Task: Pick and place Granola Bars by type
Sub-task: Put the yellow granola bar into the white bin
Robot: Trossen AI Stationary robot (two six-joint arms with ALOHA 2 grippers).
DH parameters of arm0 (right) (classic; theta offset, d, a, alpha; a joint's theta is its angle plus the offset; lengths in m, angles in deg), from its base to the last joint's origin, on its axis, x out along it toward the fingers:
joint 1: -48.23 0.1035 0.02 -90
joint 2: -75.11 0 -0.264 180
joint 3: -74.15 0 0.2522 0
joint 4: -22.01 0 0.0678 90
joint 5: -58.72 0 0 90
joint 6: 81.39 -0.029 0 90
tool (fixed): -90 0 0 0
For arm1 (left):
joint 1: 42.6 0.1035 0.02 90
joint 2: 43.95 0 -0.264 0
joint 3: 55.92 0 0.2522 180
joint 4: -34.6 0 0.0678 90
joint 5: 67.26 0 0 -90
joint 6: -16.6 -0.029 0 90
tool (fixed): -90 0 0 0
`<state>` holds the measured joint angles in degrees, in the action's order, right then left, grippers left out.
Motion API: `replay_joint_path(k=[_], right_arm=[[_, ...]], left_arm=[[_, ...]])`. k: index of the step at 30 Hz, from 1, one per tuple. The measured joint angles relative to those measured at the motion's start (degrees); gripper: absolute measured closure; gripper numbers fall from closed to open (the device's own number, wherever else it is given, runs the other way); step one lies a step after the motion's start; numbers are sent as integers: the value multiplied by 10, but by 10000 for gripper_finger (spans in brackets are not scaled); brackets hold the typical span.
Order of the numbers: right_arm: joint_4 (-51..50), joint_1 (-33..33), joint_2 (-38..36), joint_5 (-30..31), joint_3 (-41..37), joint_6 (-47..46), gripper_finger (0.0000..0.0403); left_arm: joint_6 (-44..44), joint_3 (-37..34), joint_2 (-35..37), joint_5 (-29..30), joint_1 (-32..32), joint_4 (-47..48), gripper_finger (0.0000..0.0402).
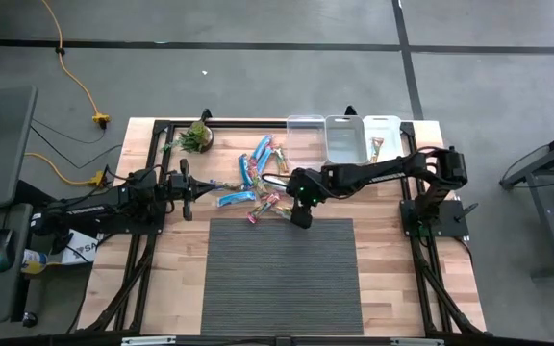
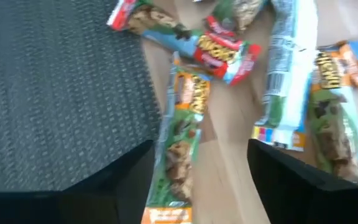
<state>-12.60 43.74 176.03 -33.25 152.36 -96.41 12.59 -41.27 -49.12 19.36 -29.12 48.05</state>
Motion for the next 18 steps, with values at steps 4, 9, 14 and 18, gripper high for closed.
replay_joint_path(k=[4, 9, 14, 18], right_arm=[[30, 2, 13, 1, 0, -13, 147], [40, 10, 51, 8, 18, -14, 146], [21, 9, 99, 14, 81, 1, 146], [-36, 9, 138, 30, 136, 19, 146]], left_arm=[[0, 0, 0, 0, 0, 0, 400], [0, 0, 0, 0, 0, 0, 400], [0, 0, 0, 0, 0, 0, 400], [0, 0, 0, 0, 0, 0, 400]])
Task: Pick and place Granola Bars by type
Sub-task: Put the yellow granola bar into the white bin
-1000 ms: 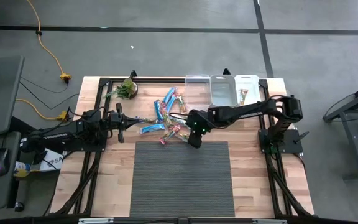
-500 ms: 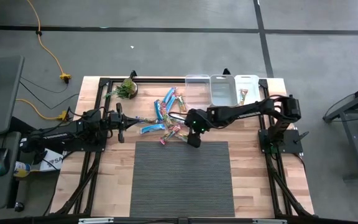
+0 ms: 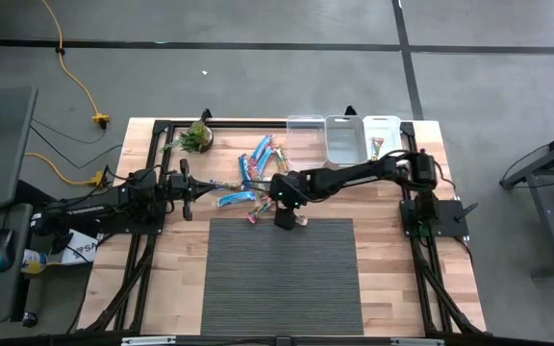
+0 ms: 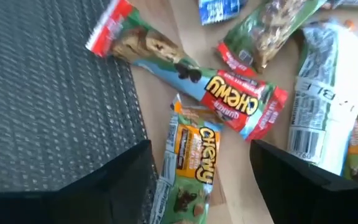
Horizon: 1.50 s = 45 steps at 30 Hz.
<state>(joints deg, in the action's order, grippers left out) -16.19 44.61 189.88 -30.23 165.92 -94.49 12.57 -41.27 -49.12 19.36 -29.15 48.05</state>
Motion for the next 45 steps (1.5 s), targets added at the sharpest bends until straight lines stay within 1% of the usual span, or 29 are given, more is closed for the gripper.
replay_joint_path(k=[5, 11, 17, 28, 36, 45], right_arm=[[-44, 0, 36, -5, 33, -20, 146], [-42, 1, 52, -14, 34, -38, 146], [-42, 3, 57, -5, 34, -38, 152], [-54, 11, 58, 8, 33, -10, 224], [-59, 17, 59, 8, 33, -34, 262], [-61, 17, 59, 12, 32, -50, 295]], left_arm=[[0, 0, 0, 0, 0, 0, 400], [0, 0, 0, 0, 0, 0, 400], [0, 0, 0, 0, 0, 0, 400], [0, 0, 0, 0, 0, 0, 400], [0, 0, 0, 0, 0, 0, 400], [0, 0, 0, 0, 0, 0, 400]])
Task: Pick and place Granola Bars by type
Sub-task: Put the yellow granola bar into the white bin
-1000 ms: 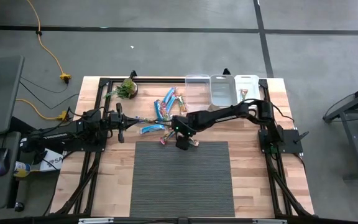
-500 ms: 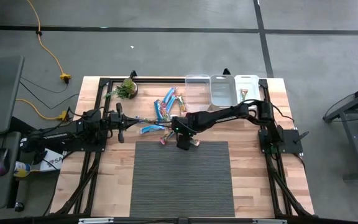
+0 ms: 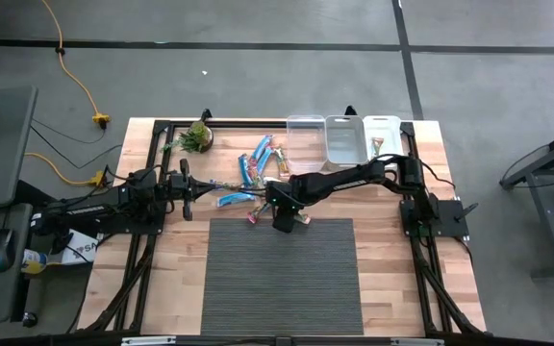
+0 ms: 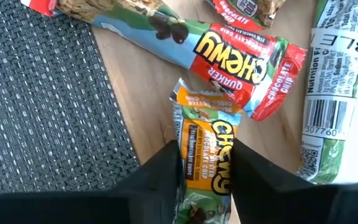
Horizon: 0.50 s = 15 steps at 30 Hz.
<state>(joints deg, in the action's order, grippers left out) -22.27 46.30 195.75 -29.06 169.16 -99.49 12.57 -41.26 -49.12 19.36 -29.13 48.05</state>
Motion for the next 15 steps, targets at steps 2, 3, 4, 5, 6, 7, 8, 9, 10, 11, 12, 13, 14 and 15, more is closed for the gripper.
replay_joint_path(k=[2, 3, 4, 5, 6, 7, 8, 9, 10, 11, 12, 13, 14, 15], right_arm=[[0, 0, 0, 1, 0, 0, 304], [0, 0, 0, 1, 0, -1, 308], [0, 0, 0, 2, 0, -3, 312], [0, 0, 0, 3, 0, -8, 316], [0, 0, 0, 3, 0, -11, 320], [0, 0, 0, 3, 0, -12, 322], [0, 0, 0, 3, 0, -12, 324], [0, 0, 0, 3, 0, -12, 325], [0, 0, 0, 3, 0, -14, 326], [-1, 0, -2, 0, 0, -15, 326], [-1, 0, -2, -4, 0, -15, 326], [0, 0, -3, -7, 0, -15, 326], [-1, 0, -7, -14, -1, -16, 327], [-1, 0, -8, -22, -1, -18, 327]], left_arm=[[0, 0, 0, 0, 0, 0, 400], [0, 0, 0, 0, 0, 0, 400], [0, 0, 0, 0, 0, 0, 400], [0, 0, 0, 0, 0, 0, 400], [0, 0, 0, 0, 0, 0, 400], [0, 0, 0, 0, 0, 0, 400], [0, 0, 0, 0, 0, 0, 400], [0, 0, 0, 0, 0, 0, 400], [0, 0, 0, 0, 0, 0, 400], [0, 0, 0, 0, 0, 0, 400], [0, 0, 0, 0, 0, 0, 400], [0, 0, 0, 0, 0, 0, 400], [0, 0, 0, 0, 0, 0, 400], [0, 0, 0, 0, 0, 0, 400]])
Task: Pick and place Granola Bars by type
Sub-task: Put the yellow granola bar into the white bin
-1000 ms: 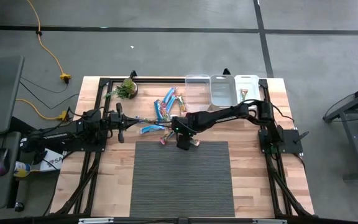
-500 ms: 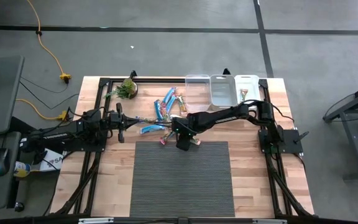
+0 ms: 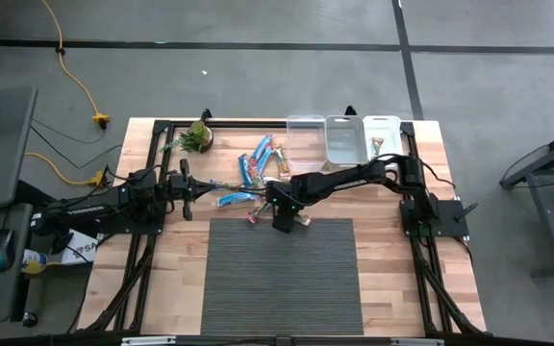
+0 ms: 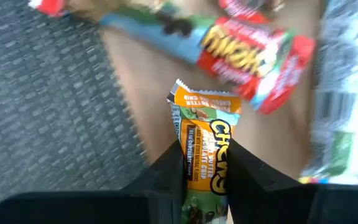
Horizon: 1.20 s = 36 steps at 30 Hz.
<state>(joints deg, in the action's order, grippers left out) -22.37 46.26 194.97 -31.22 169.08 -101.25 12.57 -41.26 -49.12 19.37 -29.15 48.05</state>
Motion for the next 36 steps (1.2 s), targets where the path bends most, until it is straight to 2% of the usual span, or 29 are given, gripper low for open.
replay_joint_path(k=[10, 18, 29, 36], right_arm=[[27, -11, -48, -60, 0, -9, 328], [131, -21, -97, -127, 0, -7, 328], [325, -22, -164, -148, 2, 23, 328], [371, -13, -200, -158, 2, 82, 328]], left_arm=[[0, 0, 0, 0, 0, 0, 400], [0, 0, 0, 0, 0, 0, 400], [0, 0, 0, 0, 0, 0, 400], [0, 0, 0, 0, 0, 0, 400]])
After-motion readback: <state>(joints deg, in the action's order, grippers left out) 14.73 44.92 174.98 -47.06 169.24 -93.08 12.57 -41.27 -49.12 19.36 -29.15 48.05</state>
